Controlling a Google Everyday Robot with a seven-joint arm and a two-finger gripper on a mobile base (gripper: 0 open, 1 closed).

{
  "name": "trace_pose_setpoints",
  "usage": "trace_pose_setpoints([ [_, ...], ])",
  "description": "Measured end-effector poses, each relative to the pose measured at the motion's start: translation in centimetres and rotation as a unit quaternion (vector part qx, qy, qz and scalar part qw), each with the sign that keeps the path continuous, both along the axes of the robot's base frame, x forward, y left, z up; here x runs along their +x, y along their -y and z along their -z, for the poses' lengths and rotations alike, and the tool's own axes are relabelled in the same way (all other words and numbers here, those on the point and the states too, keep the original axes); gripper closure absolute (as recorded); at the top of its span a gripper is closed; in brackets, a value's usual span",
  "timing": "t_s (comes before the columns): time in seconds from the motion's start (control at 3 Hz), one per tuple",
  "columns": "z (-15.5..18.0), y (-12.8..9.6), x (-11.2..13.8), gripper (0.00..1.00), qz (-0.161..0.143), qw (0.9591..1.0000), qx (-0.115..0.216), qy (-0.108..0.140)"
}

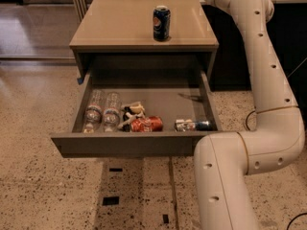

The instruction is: Place redbull can into middle drawer

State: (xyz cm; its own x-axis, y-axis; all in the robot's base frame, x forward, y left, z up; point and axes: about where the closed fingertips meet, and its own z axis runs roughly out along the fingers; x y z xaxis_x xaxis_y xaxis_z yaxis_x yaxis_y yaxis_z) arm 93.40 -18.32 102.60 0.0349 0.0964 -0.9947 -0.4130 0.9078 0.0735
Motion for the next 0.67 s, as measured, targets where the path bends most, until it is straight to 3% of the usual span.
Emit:
trace_pose_setpoints([
  [0.33,-0.8,0.1,-0.2,0.0,-0.001,1.0,0.0,0.005],
  [0.67,-4.2,0.7,-1.1,0.0,-0.004,0.9997,0.001,0.026],
])
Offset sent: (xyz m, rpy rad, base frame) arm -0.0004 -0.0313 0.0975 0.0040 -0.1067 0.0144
